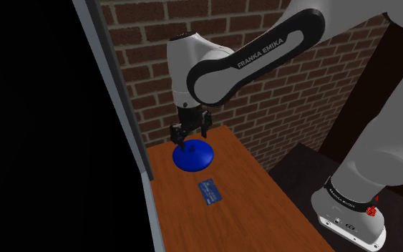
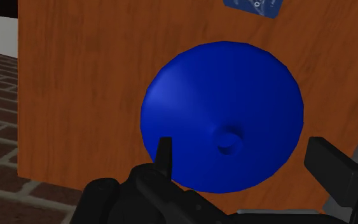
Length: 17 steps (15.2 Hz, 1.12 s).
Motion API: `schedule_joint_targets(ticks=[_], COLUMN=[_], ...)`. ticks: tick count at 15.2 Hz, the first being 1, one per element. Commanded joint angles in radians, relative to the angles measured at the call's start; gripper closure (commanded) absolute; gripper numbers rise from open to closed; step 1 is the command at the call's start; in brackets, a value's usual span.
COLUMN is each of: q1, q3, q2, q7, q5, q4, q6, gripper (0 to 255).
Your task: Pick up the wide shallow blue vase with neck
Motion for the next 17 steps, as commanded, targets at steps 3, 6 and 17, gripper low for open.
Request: schedule_joint_targets(ticks=[3, 6, 17], q1=[0.002, 0.002, 0.001], q3=[0.001, 0.000, 0.001], q2=[0.036, 0.035, 0.020], q7=[0.015, 0.014, 0.009], q5=[-0.022, -0.021, -0.012], q4=[-0.030, -0.031, -0.017], q6=[0.061, 0.062, 0.035], gripper=[0, 255, 255])
